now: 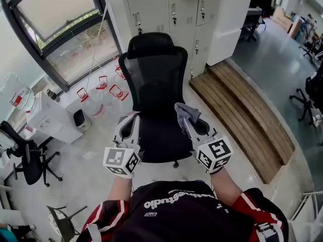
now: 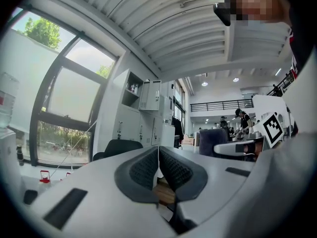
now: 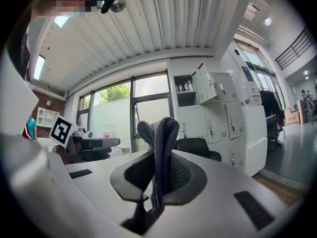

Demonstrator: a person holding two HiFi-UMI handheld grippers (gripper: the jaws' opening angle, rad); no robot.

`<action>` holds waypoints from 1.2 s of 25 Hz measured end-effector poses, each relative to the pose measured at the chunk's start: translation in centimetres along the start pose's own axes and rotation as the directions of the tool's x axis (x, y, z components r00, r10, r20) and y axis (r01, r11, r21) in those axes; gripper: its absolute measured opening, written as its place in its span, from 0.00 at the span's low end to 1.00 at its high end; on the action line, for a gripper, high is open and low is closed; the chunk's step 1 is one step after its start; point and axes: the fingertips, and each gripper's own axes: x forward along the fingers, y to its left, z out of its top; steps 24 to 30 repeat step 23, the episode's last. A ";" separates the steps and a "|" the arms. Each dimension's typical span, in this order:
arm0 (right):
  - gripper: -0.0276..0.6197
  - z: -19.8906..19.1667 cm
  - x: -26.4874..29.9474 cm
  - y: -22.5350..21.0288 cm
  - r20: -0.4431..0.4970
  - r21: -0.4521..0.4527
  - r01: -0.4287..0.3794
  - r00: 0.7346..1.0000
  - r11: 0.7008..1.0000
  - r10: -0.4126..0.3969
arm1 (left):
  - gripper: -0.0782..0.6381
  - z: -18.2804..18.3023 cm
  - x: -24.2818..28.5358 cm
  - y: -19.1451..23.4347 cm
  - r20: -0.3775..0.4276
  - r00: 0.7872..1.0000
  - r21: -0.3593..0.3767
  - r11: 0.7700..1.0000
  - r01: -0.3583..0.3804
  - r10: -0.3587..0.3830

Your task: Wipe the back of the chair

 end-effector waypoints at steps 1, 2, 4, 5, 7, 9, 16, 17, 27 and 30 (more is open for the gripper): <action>0.13 0.0 0.0 0.6 0.001 -0.003 0.002 1.000 1.000 -0.002 | 0.15 0.1 -0.5 0.3 0.000 1.000 0.001 1.000 0.005 -0.005; 0.13 0.1 0.0 1.3 0.000 -0.005 0.004 1.000 1.000 -0.004 | 0.15 0.2 -1.0 0.6 0.000 1.000 0.000 1.000 0.010 -0.010; 0.13 0.2 -0.1 2.6 -0.003 -0.005 0.008 1.000 1.000 -0.008 | 0.15 0.7 -2.1 1.1 0.004 1.000 -0.002 1.000 0.019 -0.019; 0.13 0.3 -0.1 3.2 -0.004 -0.003 0.010 1.000 1.000 -0.010 | 0.15 1.0 -2.6 1.3 0.006 1.000 -0.002 1.000 0.022 -0.022; 0.13 0.5 0.0 4.1 -0.004 0.001 0.012 1.000 1.000 -0.012 | 0.15 1.6 -3.2 1.7 0.009 0.999 0.000 1.000 0.031 -0.031; 0.13 0.7 0.2 4.8 -0.001 0.002 0.015 1.000 1.000 -0.015 | 0.15 1.9 -3.5 2.0 0.010 0.999 0.002 0.999 0.042 -0.042; 0.13 1.5 0.4 6.5 0.011 -0.004 0.030 0.999 1.000 -0.030 | 0.15 3.2 -4.3 2.6 0.026 0.997 0.008 0.998 0.069 -0.069; 0.13 1.6 0.4 6.6 0.011 -0.003 0.033 0.999 0.999 -0.033 | 0.15 3.4 -4.4 2.7 0.028 0.997 0.009 0.997 0.072 -0.072; 0.13 2.1 0.5 7.6 0.006 0.008 0.054 0.999 0.998 -0.054 | 0.15 4.2 -5.1 3.1 0.019 0.996 0.009 0.996 0.092 -0.092; 0.13 2.1 0.5 7.6 0.006 0.008 0.054 0.999 0.998 -0.054 | 0.15 4.2 -5.1 3.1 0.019 0.996 0.009 0.996 0.092 -0.092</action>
